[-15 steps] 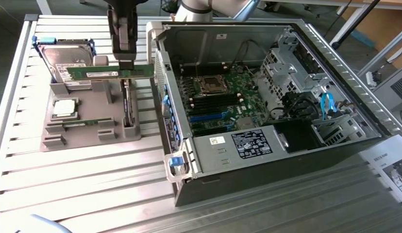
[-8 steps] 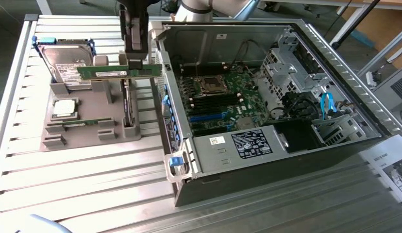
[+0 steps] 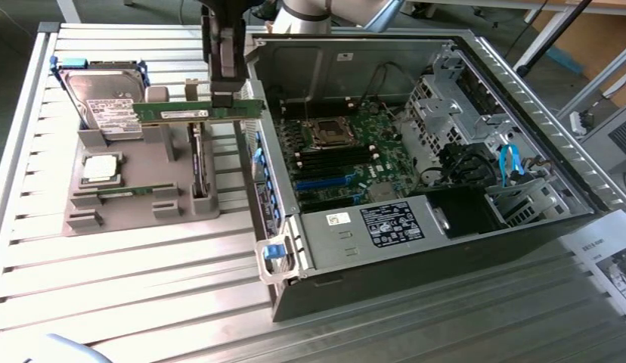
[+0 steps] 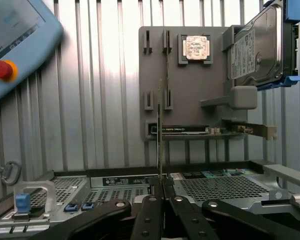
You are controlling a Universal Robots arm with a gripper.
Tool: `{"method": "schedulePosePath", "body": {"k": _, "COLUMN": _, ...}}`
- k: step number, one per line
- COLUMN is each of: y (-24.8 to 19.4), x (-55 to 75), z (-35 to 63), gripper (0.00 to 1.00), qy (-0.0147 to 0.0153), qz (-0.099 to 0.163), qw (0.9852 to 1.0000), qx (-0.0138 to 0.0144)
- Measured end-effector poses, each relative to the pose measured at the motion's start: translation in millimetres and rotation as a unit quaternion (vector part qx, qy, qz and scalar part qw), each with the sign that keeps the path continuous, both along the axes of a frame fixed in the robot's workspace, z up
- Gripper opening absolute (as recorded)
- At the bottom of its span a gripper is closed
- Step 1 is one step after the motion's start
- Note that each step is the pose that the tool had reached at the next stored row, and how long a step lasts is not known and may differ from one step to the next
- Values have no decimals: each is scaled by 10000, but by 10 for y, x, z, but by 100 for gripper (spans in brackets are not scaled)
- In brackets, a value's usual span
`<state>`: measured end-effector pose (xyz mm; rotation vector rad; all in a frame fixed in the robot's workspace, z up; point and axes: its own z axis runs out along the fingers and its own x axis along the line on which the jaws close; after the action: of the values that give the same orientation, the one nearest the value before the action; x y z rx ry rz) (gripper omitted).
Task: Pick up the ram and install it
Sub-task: 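Pick up the ram and move it above insertion slot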
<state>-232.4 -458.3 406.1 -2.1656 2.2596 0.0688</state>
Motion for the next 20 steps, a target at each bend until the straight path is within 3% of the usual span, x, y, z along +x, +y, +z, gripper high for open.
{"method": "schedulePosePath", "body": {"k": 20, "y": 0, "x": 304, "z": 0, "gripper": 12, "qy": 0, "qz": 1, "qw": 10000, "qx": 0}}
